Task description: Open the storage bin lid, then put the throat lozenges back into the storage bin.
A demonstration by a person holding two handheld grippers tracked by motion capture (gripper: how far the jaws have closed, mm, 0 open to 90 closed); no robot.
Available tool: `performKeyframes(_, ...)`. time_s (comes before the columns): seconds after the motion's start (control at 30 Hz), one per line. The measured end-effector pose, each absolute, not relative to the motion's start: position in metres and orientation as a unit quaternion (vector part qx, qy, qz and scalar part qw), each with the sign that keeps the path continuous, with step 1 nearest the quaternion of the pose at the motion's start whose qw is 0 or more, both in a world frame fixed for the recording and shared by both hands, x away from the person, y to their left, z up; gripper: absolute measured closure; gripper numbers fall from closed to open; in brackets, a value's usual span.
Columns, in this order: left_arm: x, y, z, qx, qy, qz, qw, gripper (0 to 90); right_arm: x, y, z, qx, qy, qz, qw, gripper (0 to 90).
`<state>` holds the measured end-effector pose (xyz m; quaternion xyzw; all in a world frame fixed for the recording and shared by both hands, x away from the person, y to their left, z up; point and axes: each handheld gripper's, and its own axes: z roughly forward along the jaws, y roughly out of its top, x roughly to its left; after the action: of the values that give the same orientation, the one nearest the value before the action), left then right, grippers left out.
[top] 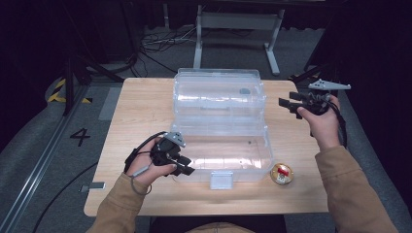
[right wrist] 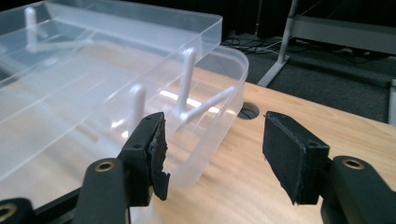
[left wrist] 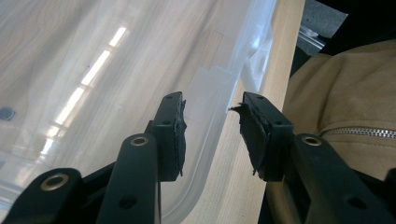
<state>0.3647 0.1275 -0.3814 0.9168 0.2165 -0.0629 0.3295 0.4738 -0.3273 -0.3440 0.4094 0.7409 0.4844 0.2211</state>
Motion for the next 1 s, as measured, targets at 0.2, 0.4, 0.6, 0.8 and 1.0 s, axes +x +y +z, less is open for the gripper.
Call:
performKeyframes(0.2,0.359,0.137,-0.370,0.911,0.214,-0.056,0.349,59.2,0.447,-0.335,-0.352,0.393,0.756,0.475,0.220,38.9)
performKeyframes(0.4,0.357,0.157,-0.359,0.902,0.227,-0.046,0.365,57.9,0.425,-0.337,-0.362,0.378,0.781,0.455,0.200,36.1)
performKeyframes(0.6,0.357,0.177,-0.353,0.891,0.254,-0.029,0.376,57.5,0.410,-0.339,-0.367,0.376,0.783,0.458,0.191,34.8)
performKeyframes(0.8,0.359,0.195,-0.350,0.877,0.290,-0.013,0.381,57.2,0.401,-0.344,-0.370,0.383,0.784,0.455,0.178,34.6)
performKeyframes(1.0,0.363,0.205,-0.351,0.866,0.326,0.003,0.380,56.3,0.397,-0.346,-0.375,0.389,0.792,0.440,0.165,34.3)
